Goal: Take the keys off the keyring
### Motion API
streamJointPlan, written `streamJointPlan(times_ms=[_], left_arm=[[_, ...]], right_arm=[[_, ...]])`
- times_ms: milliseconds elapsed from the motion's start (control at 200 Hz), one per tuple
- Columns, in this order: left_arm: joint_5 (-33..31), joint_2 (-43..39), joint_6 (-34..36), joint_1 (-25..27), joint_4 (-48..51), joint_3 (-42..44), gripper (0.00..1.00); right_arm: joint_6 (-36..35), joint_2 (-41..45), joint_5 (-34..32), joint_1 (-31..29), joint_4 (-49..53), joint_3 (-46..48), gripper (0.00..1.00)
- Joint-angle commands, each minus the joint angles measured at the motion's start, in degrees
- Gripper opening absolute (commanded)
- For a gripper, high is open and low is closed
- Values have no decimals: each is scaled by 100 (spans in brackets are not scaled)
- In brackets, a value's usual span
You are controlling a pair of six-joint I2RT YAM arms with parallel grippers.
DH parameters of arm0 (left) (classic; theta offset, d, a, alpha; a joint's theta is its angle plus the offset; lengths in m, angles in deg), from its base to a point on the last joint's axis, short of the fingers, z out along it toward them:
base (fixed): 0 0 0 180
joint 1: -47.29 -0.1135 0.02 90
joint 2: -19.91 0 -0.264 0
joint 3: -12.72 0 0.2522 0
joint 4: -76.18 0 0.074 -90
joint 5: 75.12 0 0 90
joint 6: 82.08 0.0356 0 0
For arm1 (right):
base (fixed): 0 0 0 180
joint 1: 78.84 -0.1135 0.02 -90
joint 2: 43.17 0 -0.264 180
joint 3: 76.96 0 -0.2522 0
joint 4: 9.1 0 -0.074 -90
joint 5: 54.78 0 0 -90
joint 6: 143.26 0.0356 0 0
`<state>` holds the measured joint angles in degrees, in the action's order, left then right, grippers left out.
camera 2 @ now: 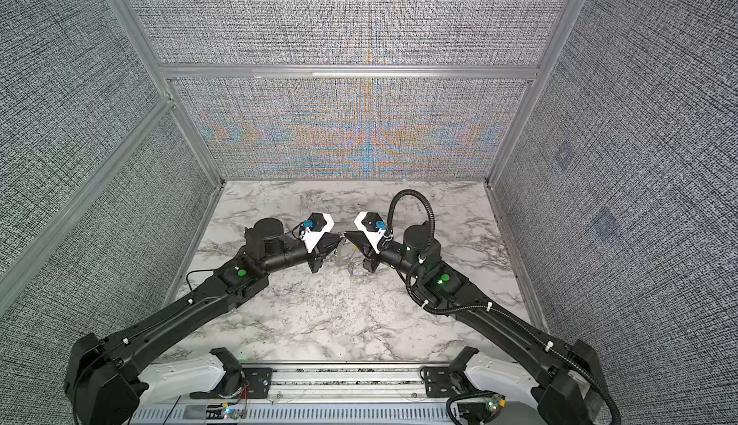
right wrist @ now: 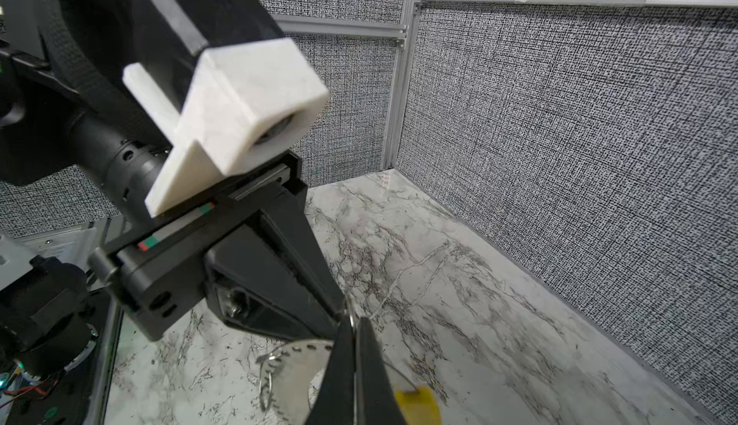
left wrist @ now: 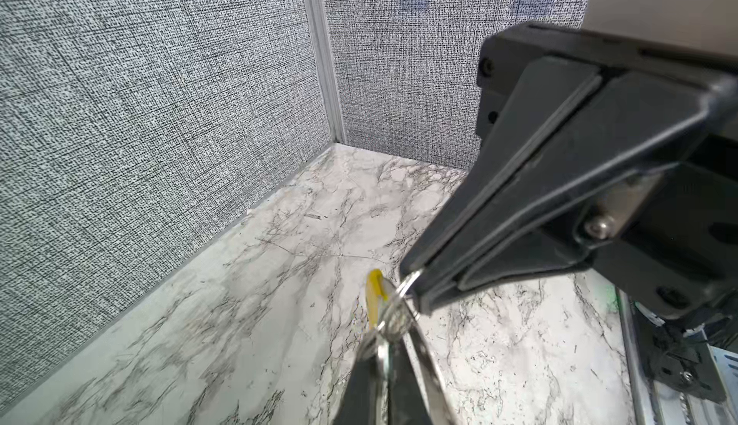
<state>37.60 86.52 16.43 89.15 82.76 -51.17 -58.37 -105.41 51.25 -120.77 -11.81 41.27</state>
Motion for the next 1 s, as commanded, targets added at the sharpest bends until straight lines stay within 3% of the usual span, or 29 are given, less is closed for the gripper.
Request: streamJointPlan(times_ms=[0,991], left_arm=[[-152,-18,165,75,-12,-15,0],[-1406,176,1109,801,104,-287,0]], right_arm=[[263,1,-359,9,-545,-8,0],[510,-144,-900,-215,-646,-7,0]])
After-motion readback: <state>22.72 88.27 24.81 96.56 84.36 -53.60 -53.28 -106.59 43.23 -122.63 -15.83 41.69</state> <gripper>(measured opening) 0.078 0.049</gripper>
